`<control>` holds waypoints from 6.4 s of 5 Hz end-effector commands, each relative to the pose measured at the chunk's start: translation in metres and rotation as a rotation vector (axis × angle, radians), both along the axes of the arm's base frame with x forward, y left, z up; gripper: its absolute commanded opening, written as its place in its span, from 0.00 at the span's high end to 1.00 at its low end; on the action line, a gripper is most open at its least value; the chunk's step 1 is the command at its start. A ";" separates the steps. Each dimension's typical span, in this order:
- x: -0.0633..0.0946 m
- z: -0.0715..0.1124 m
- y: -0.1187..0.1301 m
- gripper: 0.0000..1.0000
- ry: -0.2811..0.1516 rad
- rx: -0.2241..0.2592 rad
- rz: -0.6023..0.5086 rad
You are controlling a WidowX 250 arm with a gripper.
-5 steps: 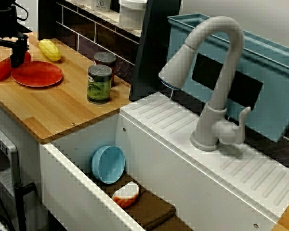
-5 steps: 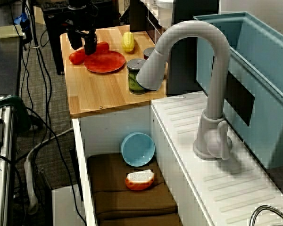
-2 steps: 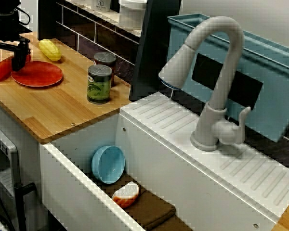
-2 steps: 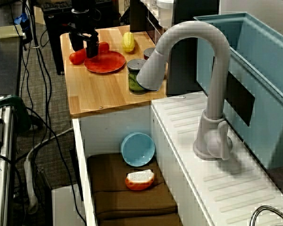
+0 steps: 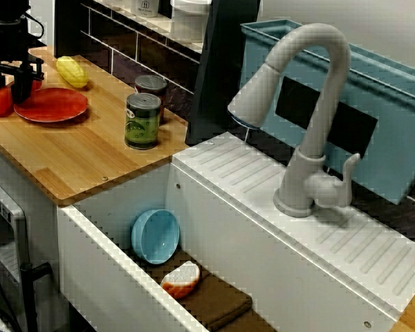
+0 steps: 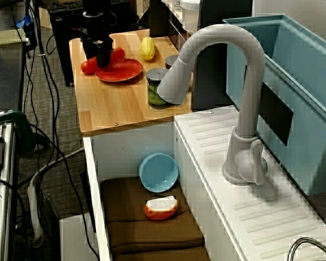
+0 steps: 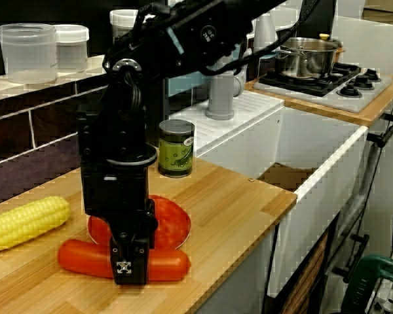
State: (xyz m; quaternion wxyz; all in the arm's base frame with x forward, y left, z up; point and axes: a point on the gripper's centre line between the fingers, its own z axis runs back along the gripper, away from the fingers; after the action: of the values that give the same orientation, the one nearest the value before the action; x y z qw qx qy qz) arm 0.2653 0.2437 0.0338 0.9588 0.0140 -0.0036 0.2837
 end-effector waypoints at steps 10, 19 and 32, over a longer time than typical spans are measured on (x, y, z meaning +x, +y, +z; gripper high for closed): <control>-0.004 0.080 -0.016 1.00 -0.148 -0.048 -0.065; -0.003 0.092 -0.028 1.00 -0.165 -0.076 -0.106; 0.009 0.042 -0.049 0.00 -0.067 -0.051 -0.118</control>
State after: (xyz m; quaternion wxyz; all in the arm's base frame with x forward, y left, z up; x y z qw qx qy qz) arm 0.2767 0.1897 0.0610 0.9725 -0.0304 -0.0083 0.2306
